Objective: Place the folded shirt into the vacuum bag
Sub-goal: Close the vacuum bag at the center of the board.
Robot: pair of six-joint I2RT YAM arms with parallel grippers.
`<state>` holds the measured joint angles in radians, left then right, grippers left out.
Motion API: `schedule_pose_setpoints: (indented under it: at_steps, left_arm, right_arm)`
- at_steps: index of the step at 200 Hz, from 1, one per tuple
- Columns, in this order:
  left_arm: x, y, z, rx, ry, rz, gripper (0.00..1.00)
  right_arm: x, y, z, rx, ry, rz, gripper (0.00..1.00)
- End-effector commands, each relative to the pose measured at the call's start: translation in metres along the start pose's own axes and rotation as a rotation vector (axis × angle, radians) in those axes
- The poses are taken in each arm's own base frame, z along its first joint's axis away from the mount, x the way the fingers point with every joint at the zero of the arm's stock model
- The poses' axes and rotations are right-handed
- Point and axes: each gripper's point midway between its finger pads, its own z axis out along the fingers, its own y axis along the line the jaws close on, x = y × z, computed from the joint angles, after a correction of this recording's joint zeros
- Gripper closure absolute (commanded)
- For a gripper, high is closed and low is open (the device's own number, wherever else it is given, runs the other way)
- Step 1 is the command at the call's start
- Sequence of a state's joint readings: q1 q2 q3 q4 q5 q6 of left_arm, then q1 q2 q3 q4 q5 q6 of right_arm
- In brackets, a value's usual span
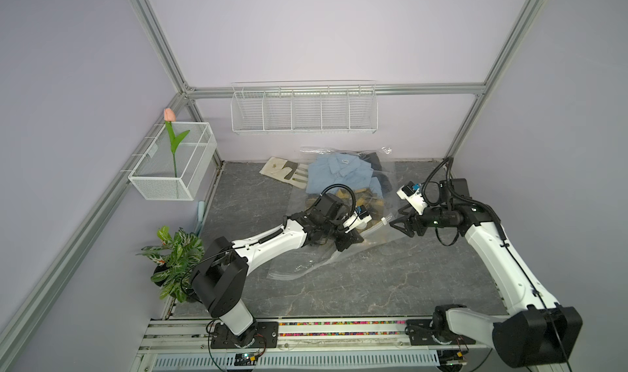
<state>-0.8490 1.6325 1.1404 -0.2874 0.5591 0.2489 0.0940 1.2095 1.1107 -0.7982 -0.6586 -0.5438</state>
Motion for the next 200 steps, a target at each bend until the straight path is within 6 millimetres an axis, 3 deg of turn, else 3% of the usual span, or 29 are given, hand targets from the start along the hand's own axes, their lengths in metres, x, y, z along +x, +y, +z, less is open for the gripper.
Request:
schedule_pose_setpoints:
  at_steps: [1,45,88,141,166,200]
  left_arm:
    - [-0.01,-0.005,-0.008,0.019,-0.02,0.051,1.0]
    - [-0.007,-0.006,-0.01,0.021,-0.016,0.044,1.0]
    - [-0.008,-0.002,-0.011,0.014,-0.026,0.032,1.0]
    - [-0.006,0.003,-0.015,-0.003,-0.031,0.019,1.0]
    - [-0.005,0.006,-0.016,-0.013,-0.033,0.013,1.0]
    - [-0.007,0.007,-0.015,-0.008,-0.039,0.002,1.0]
  right_arm:
    - [0.0,0.009,0.007,-0.066,-0.023,-0.064,0.27]
    - [-0.001,0.001,0.018,-0.098,-0.015,-0.044,0.28]
    - [-0.003,0.026,0.022,-0.223,-0.049,-0.052,0.29]
    - [-0.001,0.033,0.021,-0.249,-0.047,-0.048,0.38]
    - [0.004,0.033,0.02,-0.231,-0.027,-0.051,0.46]
    - [0.004,0.034,0.02,-0.224,-0.035,-0.048,0.64]
